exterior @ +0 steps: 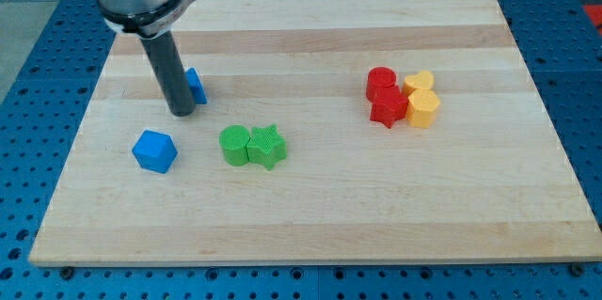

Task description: Move the blue cube closer to the blue triangle

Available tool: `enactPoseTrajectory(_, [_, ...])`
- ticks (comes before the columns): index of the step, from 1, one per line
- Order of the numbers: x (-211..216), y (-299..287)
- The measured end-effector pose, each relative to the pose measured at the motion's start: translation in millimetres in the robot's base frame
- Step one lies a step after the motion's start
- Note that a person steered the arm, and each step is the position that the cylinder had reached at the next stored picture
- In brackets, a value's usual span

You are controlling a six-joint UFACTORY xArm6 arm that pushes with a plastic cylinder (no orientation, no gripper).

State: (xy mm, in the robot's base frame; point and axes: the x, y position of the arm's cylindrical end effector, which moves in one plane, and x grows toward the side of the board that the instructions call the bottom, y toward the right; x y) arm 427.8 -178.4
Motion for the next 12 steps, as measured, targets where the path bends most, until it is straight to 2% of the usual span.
enactPoseTrajectory(2, [25,-47])
enactPoseTrajectory(3, [52,-73])
enactPoseTrajectory(4, [96,-79])
enactPoseTrajectory(5, [111,-64])
enactPoseTrajectory(9, [37,-1])
enactPoseTrajectory(10, [41,2])
enactPoseTrajectory(12, [77,8])
